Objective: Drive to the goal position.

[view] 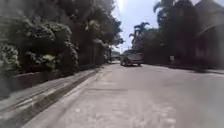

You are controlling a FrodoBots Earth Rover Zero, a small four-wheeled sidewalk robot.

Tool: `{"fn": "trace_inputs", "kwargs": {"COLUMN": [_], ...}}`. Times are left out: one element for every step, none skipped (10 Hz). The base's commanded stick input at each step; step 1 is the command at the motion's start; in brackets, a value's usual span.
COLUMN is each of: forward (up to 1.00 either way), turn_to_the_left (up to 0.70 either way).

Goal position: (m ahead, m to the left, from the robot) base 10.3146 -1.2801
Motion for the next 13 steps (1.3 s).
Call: {"fn": "trace_inputs", "kwargs": {"forward": [1.00,1.00,1.00,1.00,1.00,1.00,1.00,1.00,1.00,1.00,1.00,1.00,1.00], "turn_to_the_left": [-0.38,-0.38,-0.38,-0.24,-0.05,0.02,0.02,0.02,0.02,0.02,0.02,0.02,0.02]}}
